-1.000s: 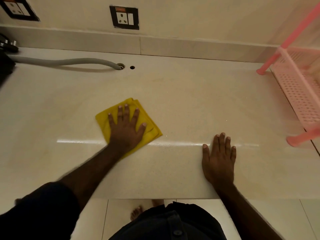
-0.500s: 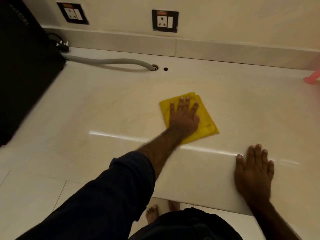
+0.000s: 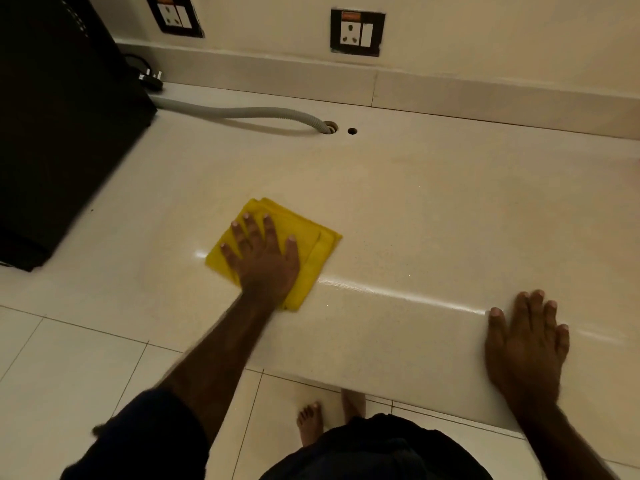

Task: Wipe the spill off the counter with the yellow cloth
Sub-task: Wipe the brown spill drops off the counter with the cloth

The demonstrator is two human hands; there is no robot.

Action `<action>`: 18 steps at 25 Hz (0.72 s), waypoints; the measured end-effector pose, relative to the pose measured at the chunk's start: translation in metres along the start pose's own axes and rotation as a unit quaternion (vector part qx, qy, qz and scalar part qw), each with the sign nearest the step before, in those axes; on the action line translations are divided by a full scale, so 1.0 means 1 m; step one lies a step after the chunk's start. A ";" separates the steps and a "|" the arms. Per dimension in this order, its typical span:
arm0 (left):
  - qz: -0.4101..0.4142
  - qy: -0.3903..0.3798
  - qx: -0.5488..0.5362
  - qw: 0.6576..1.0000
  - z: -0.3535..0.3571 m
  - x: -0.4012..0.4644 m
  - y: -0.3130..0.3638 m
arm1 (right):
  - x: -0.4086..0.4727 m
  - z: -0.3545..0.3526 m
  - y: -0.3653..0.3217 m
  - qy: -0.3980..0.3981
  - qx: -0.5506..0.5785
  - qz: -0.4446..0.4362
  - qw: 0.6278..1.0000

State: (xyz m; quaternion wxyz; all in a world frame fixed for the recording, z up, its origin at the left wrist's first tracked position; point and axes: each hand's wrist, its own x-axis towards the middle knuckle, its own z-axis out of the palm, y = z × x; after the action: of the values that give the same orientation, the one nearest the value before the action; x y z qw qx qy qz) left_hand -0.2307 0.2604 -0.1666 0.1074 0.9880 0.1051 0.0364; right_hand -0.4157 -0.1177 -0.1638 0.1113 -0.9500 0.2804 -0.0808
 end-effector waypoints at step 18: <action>0.280 -0.051 -0.040 0.958 0.035 -0.015 0.154 | -0.001 0.006 0.008 0.006 -0.004 0.002 1.000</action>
State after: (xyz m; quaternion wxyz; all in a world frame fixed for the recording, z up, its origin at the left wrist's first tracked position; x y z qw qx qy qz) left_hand -0.2113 0.1031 -0.1677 0.1379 0.9731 -0.1834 0.0191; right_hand -0.4195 -0.1221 -0.1714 0.1055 -0.9494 0.2833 -0.0853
